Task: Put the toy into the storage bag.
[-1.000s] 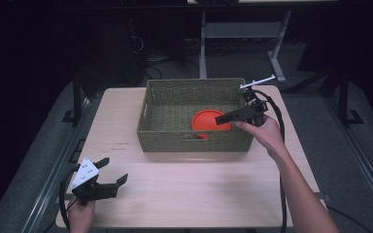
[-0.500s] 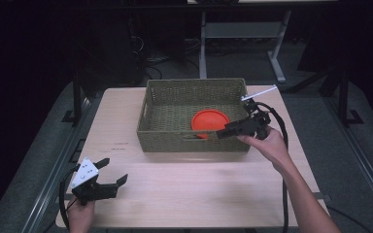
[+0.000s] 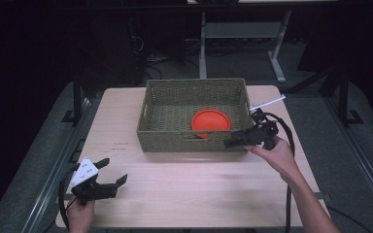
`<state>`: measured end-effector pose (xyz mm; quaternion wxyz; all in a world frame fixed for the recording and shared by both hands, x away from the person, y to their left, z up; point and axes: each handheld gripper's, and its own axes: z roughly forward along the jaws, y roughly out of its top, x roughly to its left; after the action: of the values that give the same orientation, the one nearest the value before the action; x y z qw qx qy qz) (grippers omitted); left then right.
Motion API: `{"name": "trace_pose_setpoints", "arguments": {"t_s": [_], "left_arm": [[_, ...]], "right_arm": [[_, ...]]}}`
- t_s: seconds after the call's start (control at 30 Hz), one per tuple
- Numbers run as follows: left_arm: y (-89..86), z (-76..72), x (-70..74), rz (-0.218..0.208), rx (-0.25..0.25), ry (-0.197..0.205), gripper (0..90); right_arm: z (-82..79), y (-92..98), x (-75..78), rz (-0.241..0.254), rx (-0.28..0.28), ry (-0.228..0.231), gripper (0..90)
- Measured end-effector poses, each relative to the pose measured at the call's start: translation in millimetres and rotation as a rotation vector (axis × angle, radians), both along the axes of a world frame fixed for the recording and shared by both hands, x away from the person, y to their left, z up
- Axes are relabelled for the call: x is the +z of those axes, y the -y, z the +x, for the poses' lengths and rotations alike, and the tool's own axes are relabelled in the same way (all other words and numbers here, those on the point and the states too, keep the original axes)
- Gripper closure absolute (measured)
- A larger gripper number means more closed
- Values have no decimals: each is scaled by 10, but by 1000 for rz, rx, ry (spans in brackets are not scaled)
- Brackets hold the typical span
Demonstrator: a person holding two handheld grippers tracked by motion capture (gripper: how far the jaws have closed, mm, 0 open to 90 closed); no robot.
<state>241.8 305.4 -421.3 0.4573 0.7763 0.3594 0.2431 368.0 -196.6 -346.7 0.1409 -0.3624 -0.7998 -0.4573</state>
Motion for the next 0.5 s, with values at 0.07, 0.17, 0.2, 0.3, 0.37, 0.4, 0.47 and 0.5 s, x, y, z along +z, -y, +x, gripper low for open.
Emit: {"name": "trace_pose_setpoints", "arguments": {"t_s": [0.07, 0.17, 0.2, 0.3, 0.37, 0.4, 0.47, 0.5], "left_arm": [[-1, -4, 1, -1, 3, 1, 129], [-5, -1, 3, 0, 0, -2, 129], [-5, 1, 4, -2, -1, -5, 129], [-8, 3, 5, 2, -3, -7, 129], [-10, 4, 4, 0, -3, -9, 129], [-11, 4, 3, -5, -1, -10, 129], [-14, 3, 3, -7, 0, -13, 129], [-16, 3, 4, -7, 0, -13, 129]], "right_arm": [[-25, 22, -17, 1, -2, 0, 182], [-59, 55, -34, 1, -2, 6, 182], [-72, 68, -37, -3, -2, 7, 182], [-103, 104, -53, -2, -7, 6, 183], [-118, 135, -66, -3, -9, 6, 183], [-127, 150, -71, -1, -10, 10, 185], [-147, 181, -79, 5, -17, 5, 186], [-155, 192, -87, 8, -17, 7, 186]]}}
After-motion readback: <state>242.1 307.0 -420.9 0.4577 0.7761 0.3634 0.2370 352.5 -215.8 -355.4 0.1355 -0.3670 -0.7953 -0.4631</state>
